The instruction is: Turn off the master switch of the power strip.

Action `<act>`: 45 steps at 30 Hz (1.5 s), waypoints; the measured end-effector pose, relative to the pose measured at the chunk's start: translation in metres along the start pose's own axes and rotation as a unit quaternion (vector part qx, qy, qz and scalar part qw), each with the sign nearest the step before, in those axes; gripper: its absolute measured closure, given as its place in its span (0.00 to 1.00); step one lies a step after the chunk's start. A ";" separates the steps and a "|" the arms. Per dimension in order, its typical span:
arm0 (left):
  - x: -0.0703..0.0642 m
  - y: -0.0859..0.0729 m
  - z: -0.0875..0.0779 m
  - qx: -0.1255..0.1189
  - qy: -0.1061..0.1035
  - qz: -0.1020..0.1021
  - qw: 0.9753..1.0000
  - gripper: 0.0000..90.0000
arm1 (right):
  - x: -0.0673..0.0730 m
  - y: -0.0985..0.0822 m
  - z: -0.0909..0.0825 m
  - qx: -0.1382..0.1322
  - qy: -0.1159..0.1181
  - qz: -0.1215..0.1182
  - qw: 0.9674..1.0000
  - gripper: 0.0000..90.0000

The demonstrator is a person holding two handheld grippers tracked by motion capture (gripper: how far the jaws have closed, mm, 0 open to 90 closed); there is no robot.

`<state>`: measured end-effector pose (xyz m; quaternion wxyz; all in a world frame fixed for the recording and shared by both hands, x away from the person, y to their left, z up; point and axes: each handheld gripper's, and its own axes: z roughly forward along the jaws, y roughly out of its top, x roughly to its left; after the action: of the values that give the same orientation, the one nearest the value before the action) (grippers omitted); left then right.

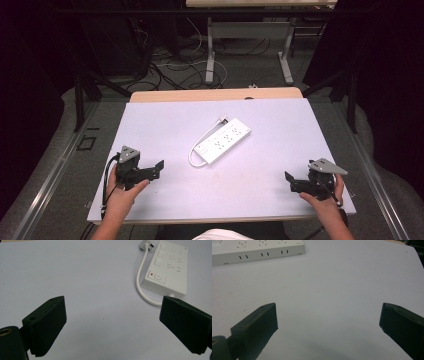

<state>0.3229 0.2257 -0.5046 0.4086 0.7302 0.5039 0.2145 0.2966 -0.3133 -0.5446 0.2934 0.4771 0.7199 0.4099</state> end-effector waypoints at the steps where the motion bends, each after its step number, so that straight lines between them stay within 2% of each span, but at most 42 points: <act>1: -0.001 0.002 0.000 -0.002 0.000 0.000 1.000 0.08 | 0.000 0.000 0.000 0.000 0.000 0.000 1.000 0.01; 6: -0.003 0.012 0.000 -0.007 0.000 0.001 1.000 0.09 | 0.001 -0.001 0.000 0.002 0.000 0.008 1.000 0.02; 11: -0.005 0.023 -0.001 -0.004 -0.002 0.008 1.000 0.10 | 0.000 -0.001 0.000 0.002 0.003 -0.003 1.000 0.02; 15: -0.005 0.028 -0.002 -0.006 -0.003 0.012 1.000 0.10 | 0.001 -0.001 0.000 0.003 0.002 -0.003 1.000 0.02; 21: -0.004 0.038 -0.004 -0.003 -0.007 0.009 1.000 0.11 | 0.003 -0.001 -0.001 0.006 0.000 0.001 1.000 0.02; 22: -0.003 0.039 -0.004 -0.001 -0.005 0.013 1.000 0.11 | 0.003 -0.001 0.000 0.002 0.003 -0.004 1.000 0.02; 25: -0.004 0.043 -0.005 -0.003 -0.006 0.005 1.000 0.11 | 0.004 0.000 0.001 0.001 0.001 -0.006 1.000 0.02; 29: -0.003 0.049 -0.005 0.001 -0.006 0.009 1.000 0.12 | 0.005 0.000 0.003 0.003 0.003 -0.004 1.000 0.02; 33: -0.004 0.054 -0.003 0.002 -0.006 0.001 1.000 0.13 | 0.006 0.000 0.003 0.005 0.009 -0.002 1.000 0.02; 39: -0.002 0.063 0.000 0.010 -0.001 0.007 1.000 0.14 | 0.006 0.000 0.003 0.005 0.004 0.001 1.000 0.02; 45: 0.000 0.072 0.004 0.017 0.003 0.008 1.000 0.17 | 0.005 0.000 0.004 0.007 0.009 0.000 1.000 0.02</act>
<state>0.3661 0.2122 -0.4489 0.3926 0.7403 0.5032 0.2112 0.2976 -0.3079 -0.5468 0.2838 0.4758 0.7251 0.4090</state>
